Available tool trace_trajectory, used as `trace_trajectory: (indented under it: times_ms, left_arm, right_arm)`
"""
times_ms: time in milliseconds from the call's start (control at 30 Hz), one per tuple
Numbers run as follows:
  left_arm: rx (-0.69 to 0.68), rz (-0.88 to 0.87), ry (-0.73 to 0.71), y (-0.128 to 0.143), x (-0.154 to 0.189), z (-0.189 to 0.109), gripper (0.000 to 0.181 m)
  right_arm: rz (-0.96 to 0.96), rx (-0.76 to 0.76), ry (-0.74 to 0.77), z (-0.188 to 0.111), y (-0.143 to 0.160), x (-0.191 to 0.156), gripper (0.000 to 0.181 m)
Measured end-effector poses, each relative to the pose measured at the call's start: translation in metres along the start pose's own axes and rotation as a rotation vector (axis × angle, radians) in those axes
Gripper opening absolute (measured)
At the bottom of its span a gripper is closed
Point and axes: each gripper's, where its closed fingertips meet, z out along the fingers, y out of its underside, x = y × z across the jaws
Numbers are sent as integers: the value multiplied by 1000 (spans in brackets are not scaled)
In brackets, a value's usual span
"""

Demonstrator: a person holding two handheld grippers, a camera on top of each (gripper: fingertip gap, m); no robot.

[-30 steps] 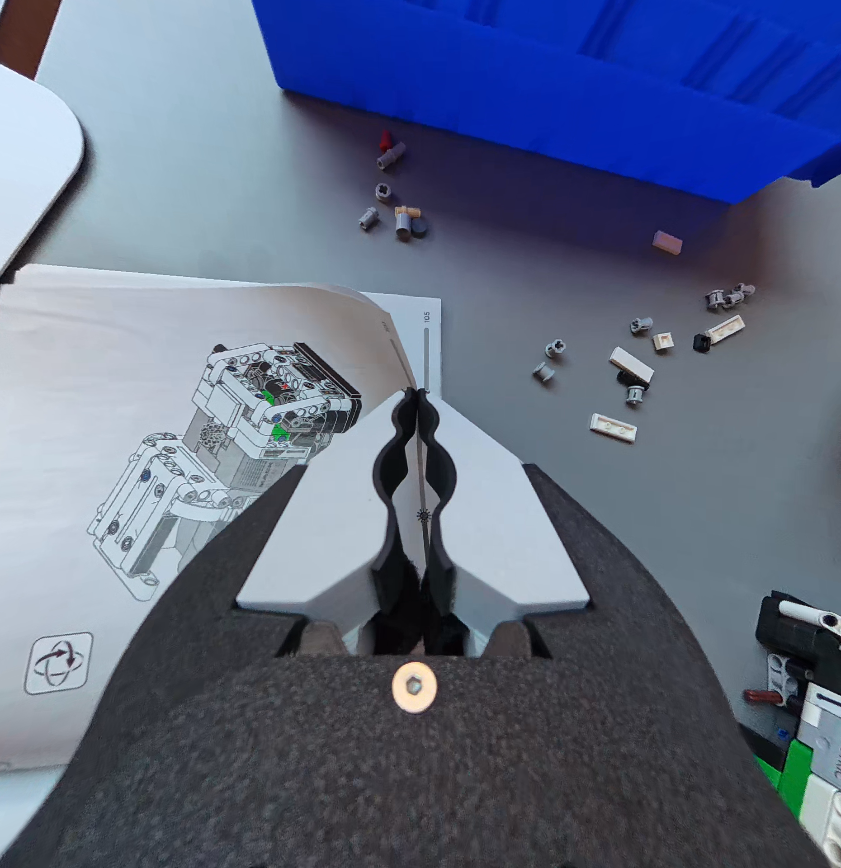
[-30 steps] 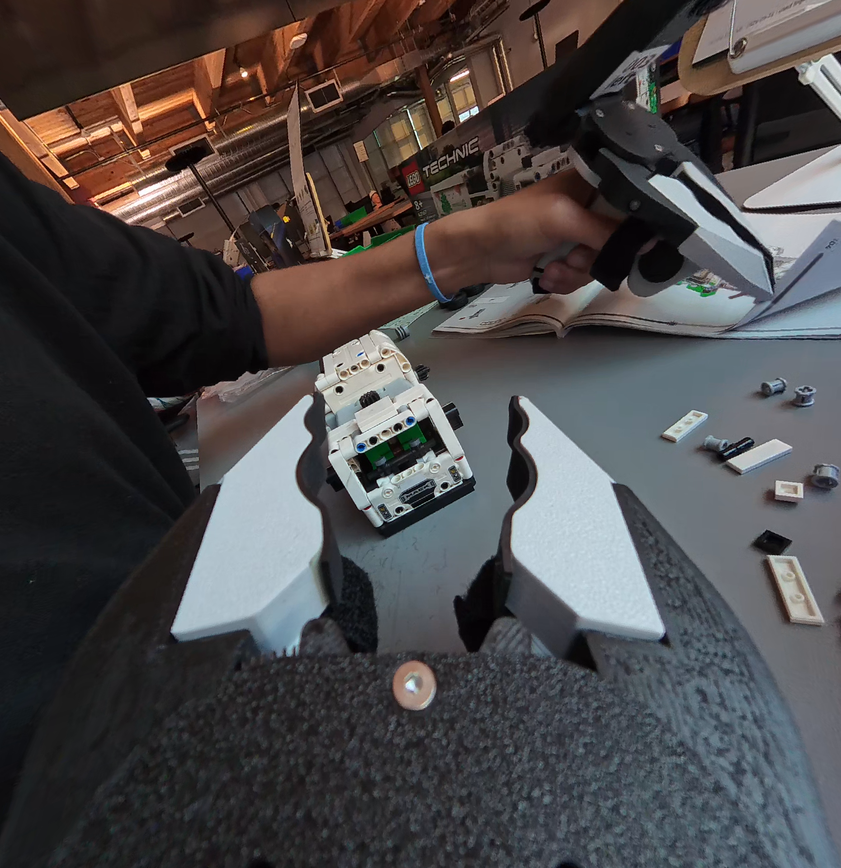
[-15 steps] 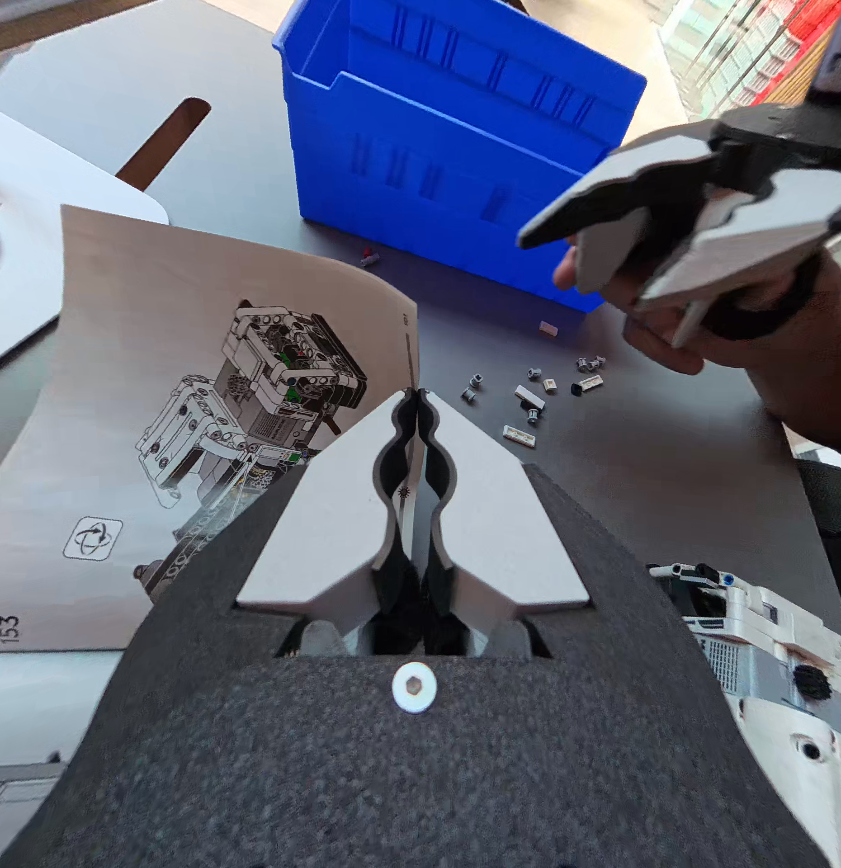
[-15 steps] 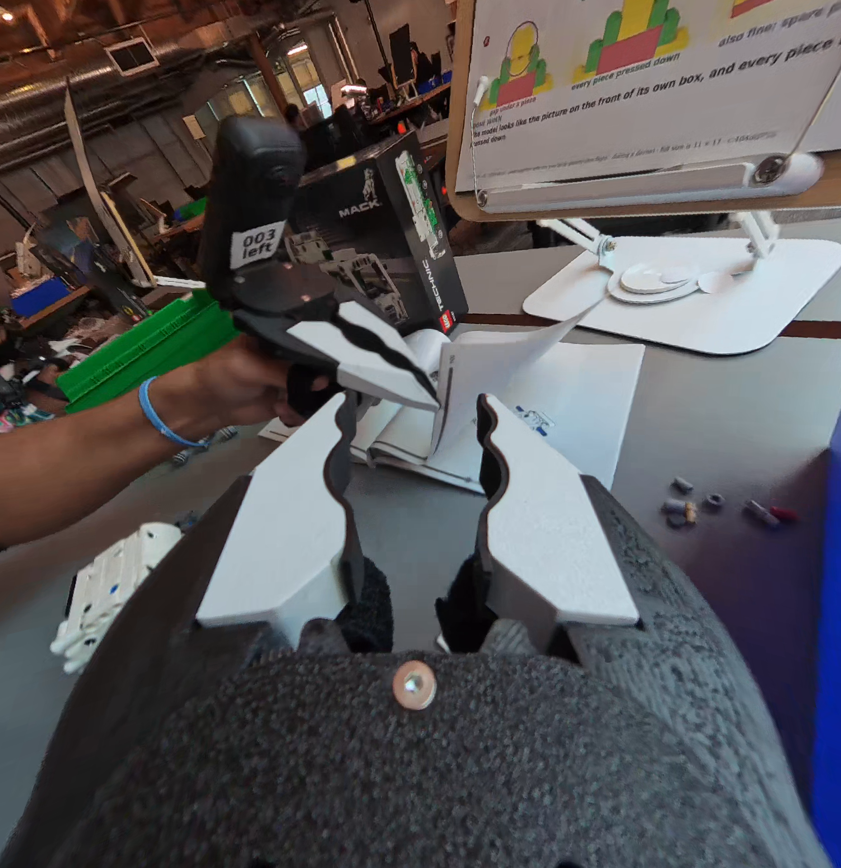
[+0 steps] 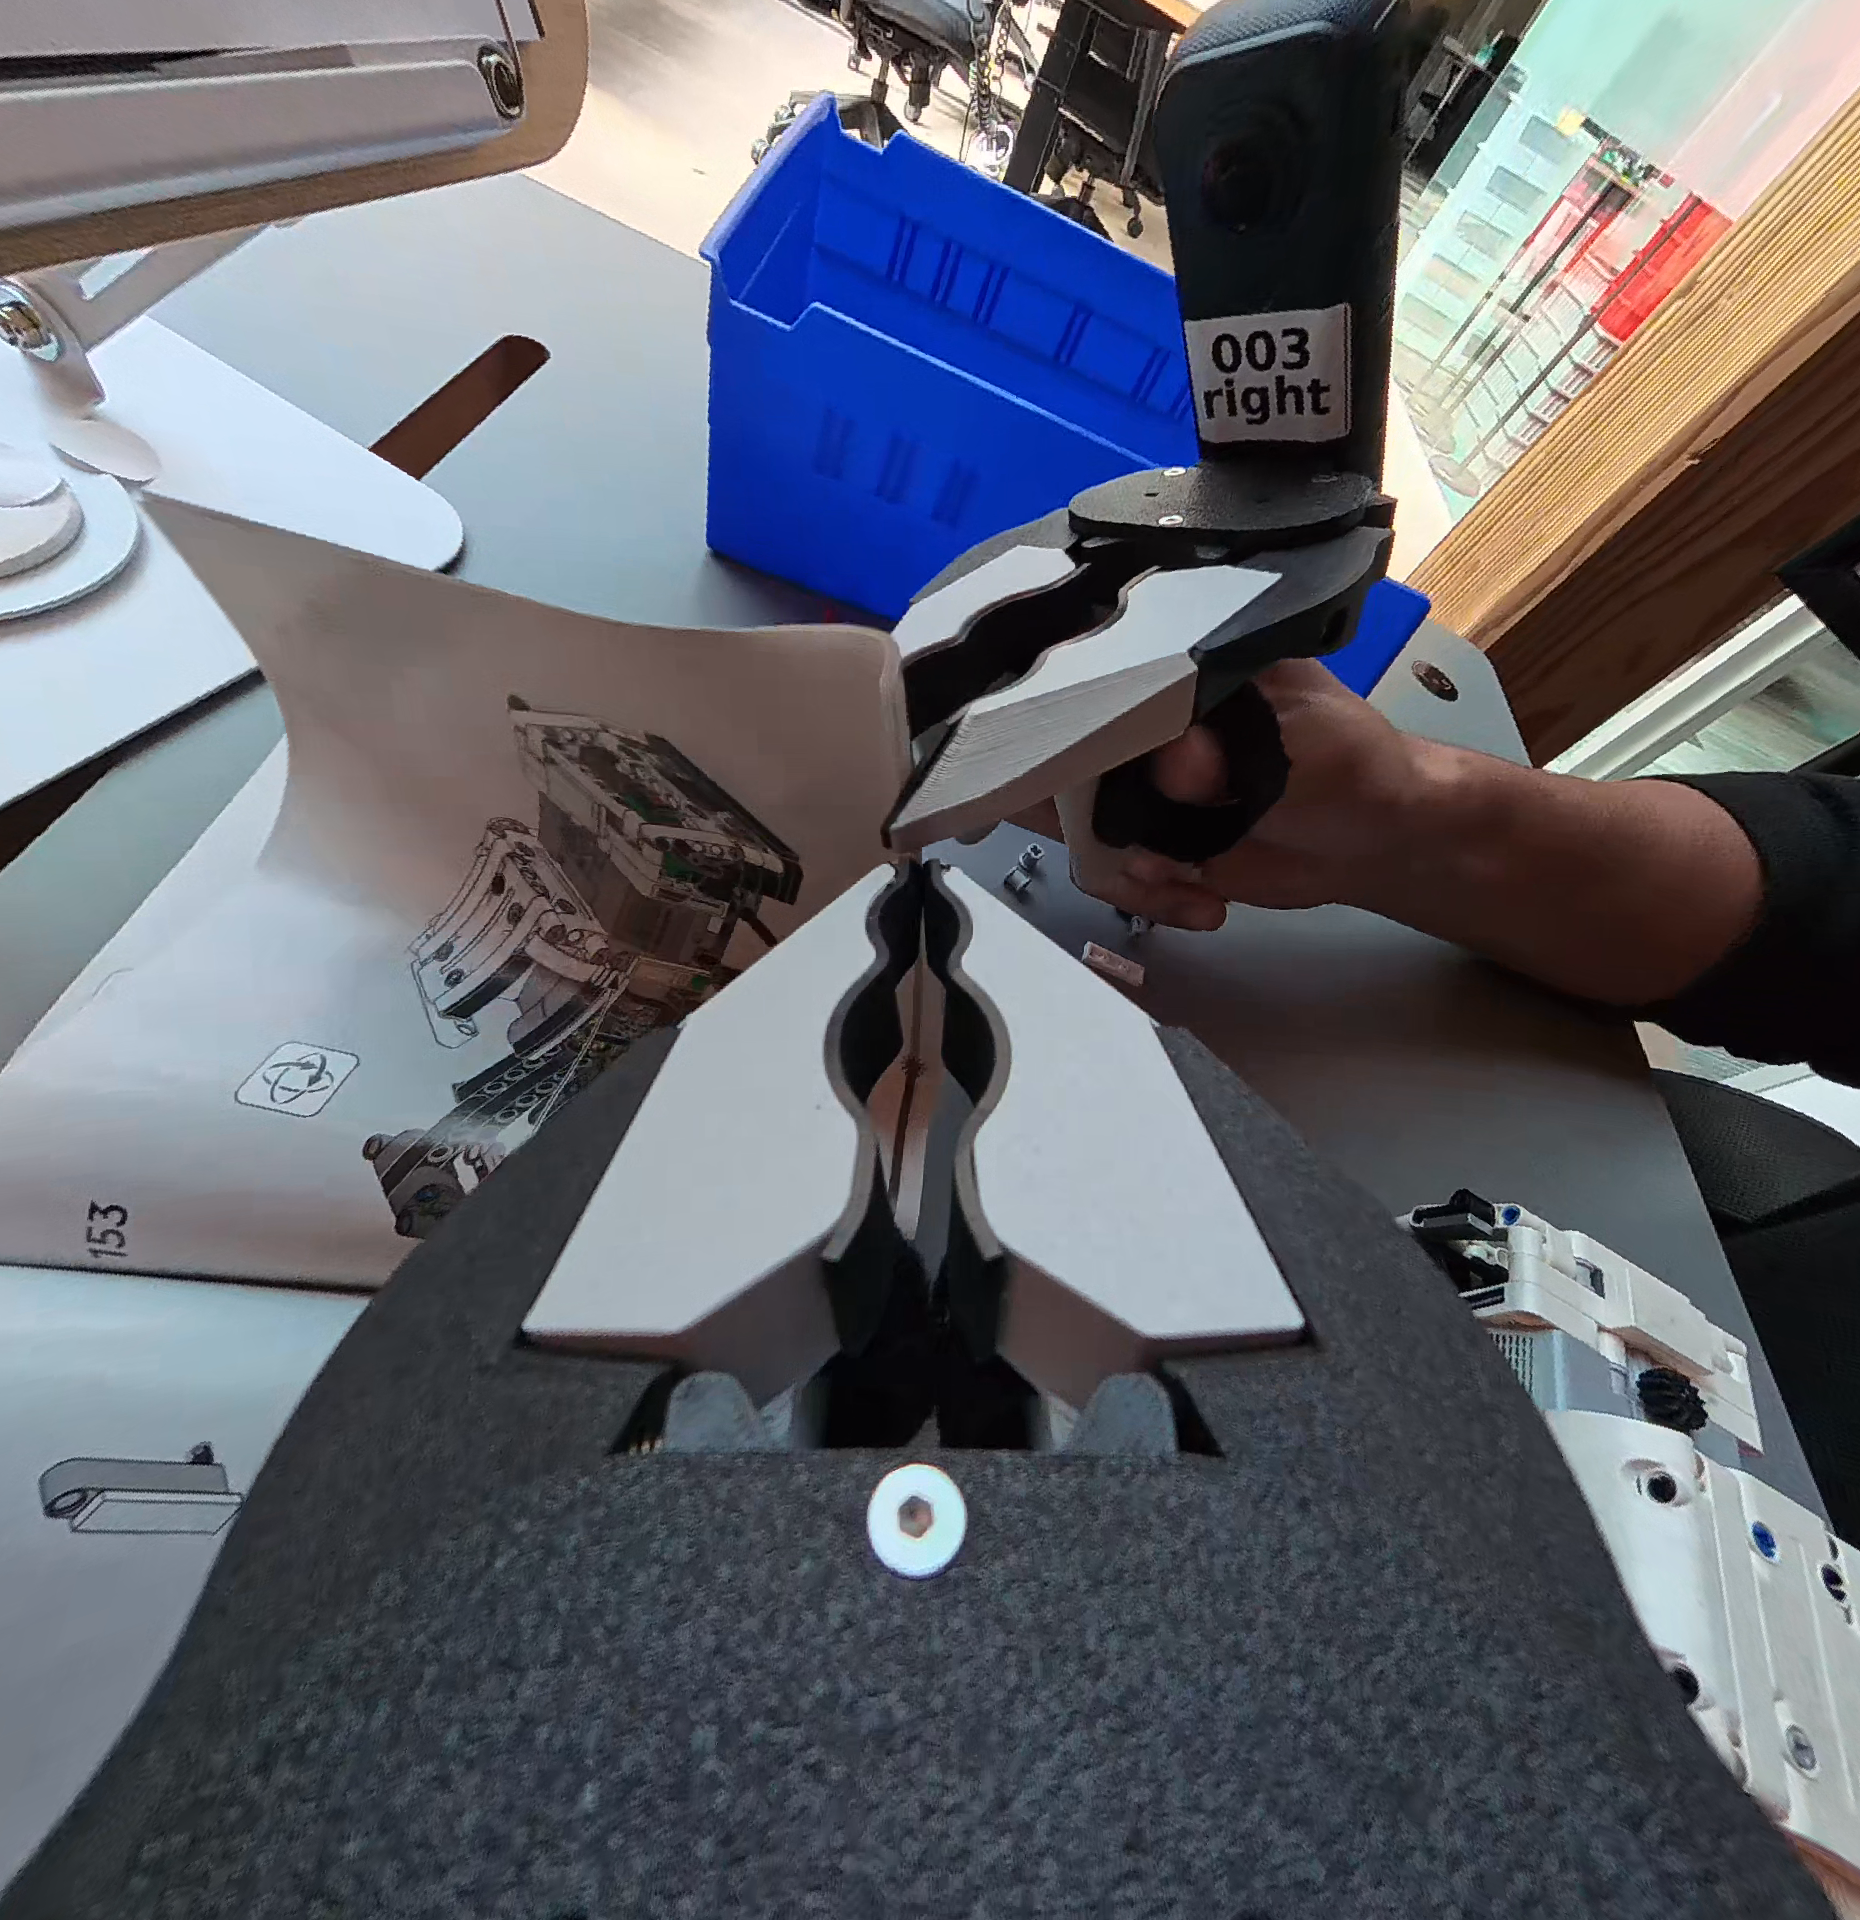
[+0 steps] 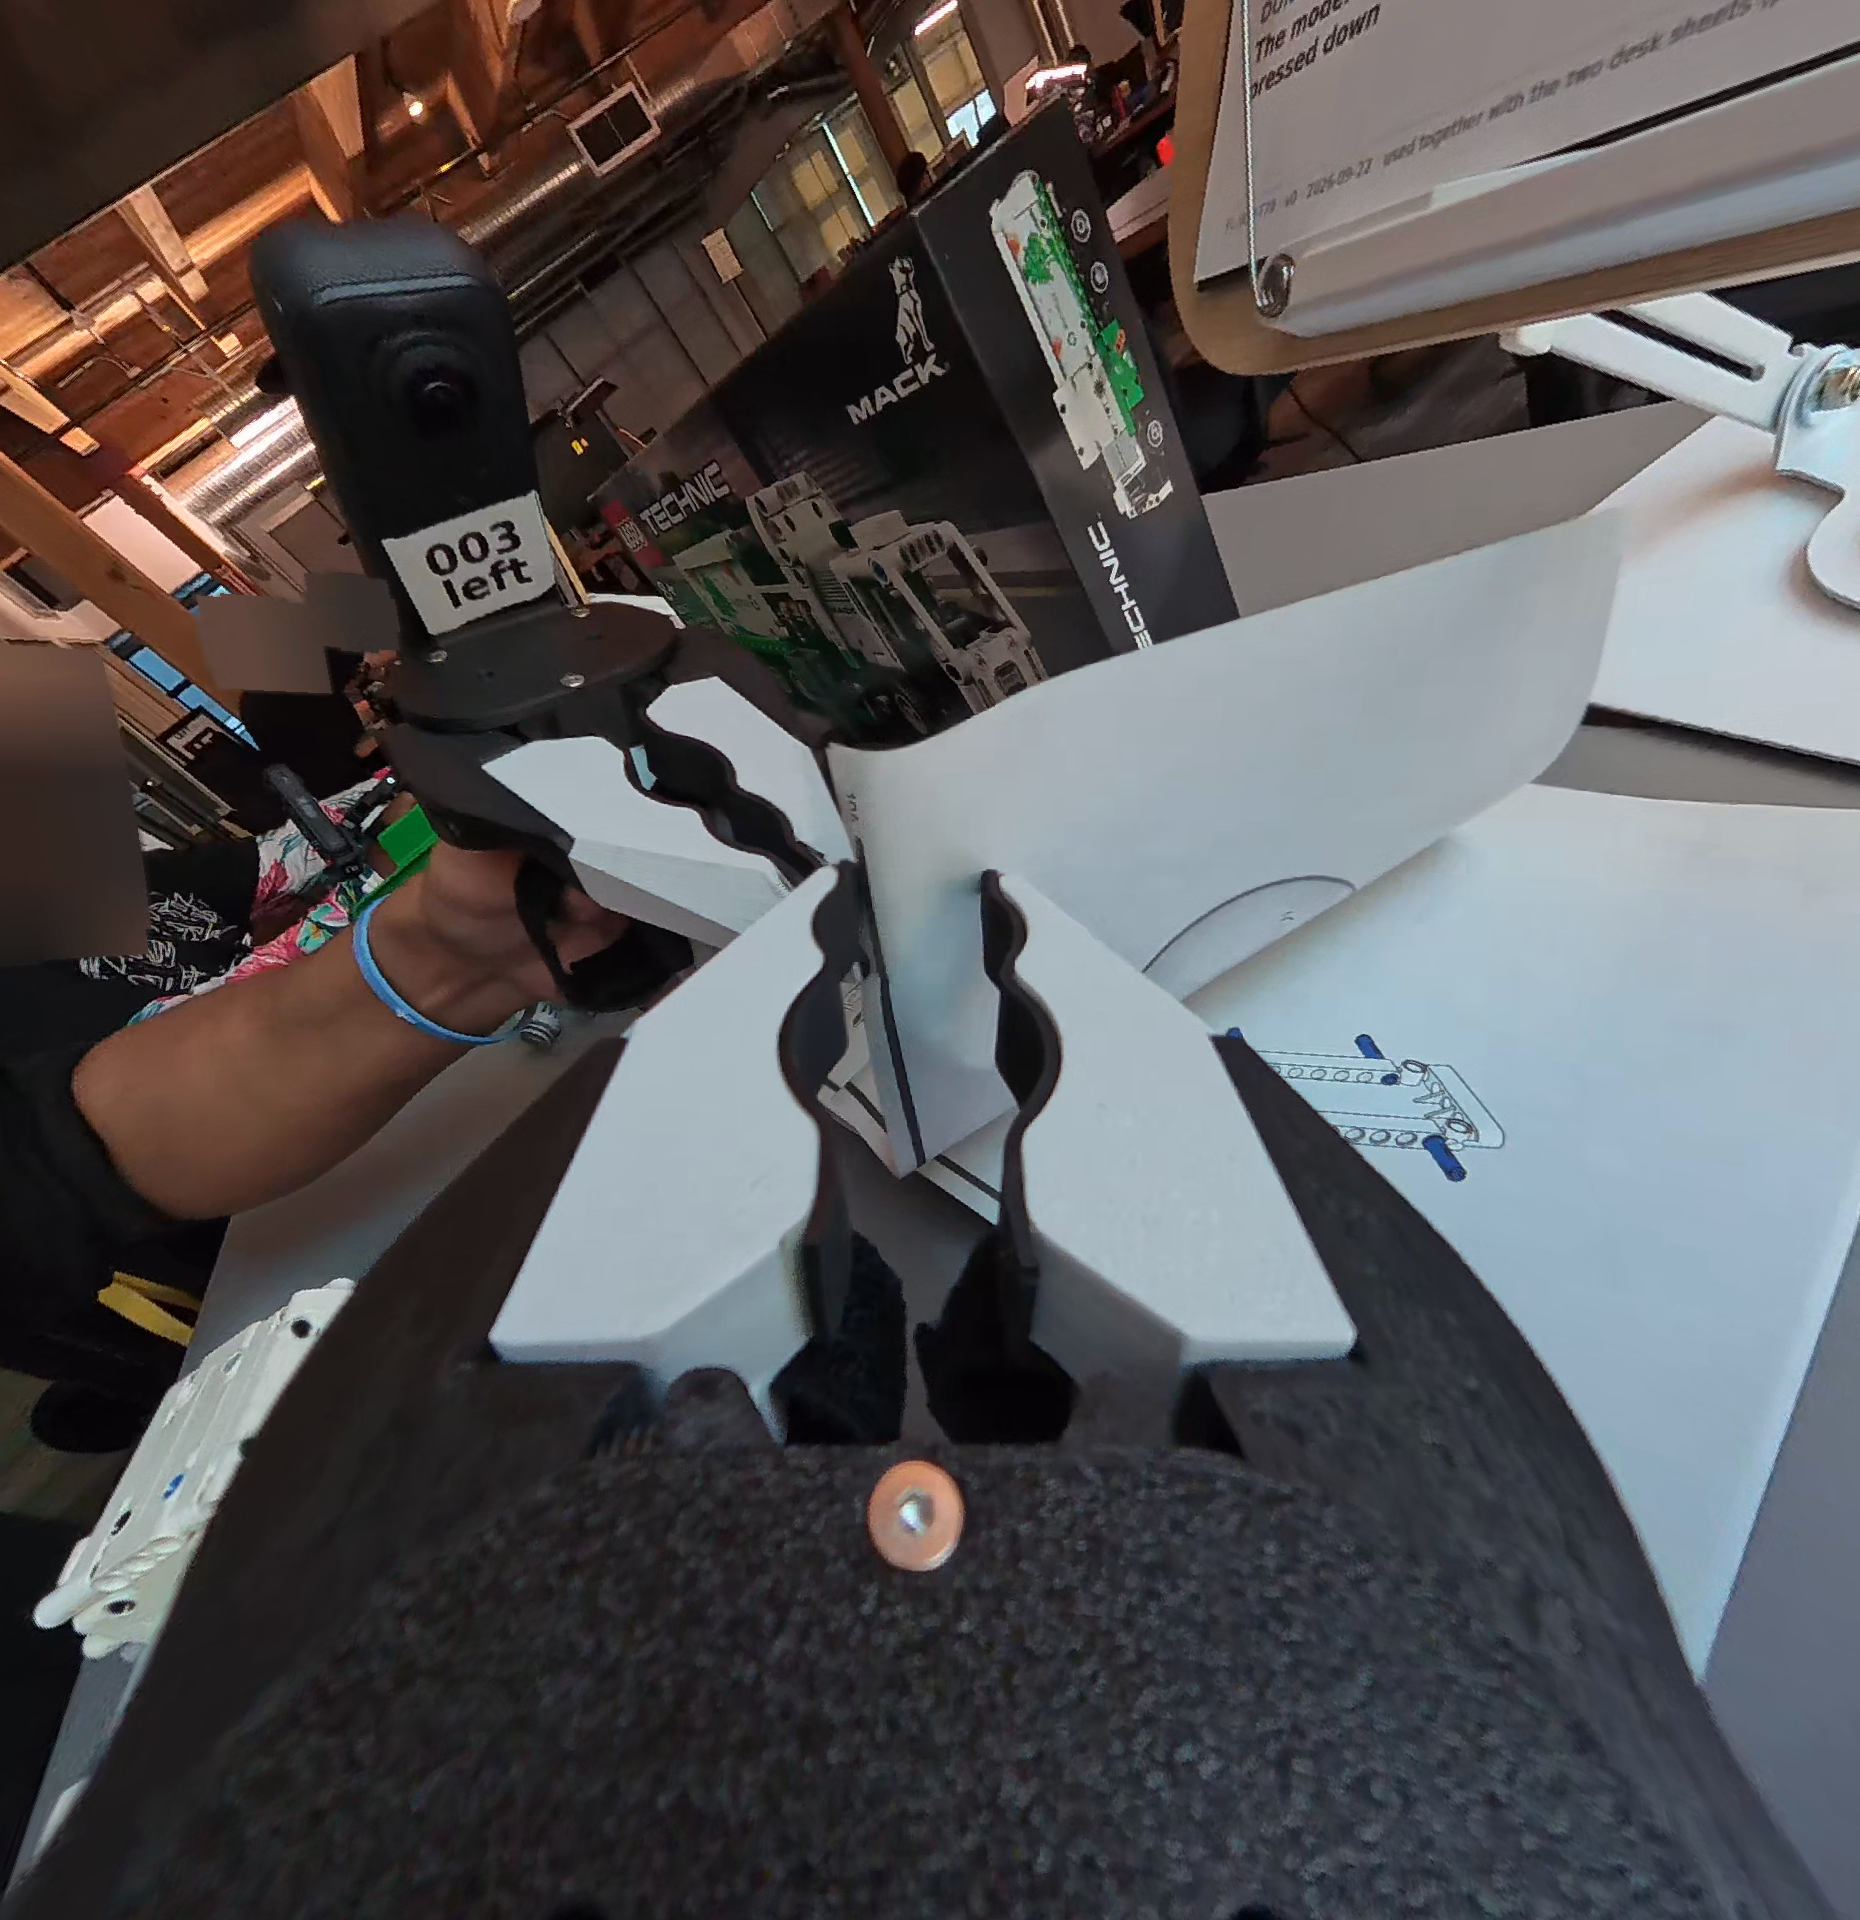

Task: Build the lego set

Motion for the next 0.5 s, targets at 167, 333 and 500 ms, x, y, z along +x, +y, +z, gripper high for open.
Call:
trace_trajectory:
  times_ms: [167,333,500]
  left_arm:
    - [28,-16,15,-4,0,-2,0]
    - [22,-24,16,-1,-1,-2,0]
    - [22,-27,11,1,-2,0,0]
  right_arm:
    - [-15,36,-38,-4,-5,-7,21]
    - [-2,44,-61,-9,-8,-7,11]
    - [-32,27,-50,-9,-6,-4,19]
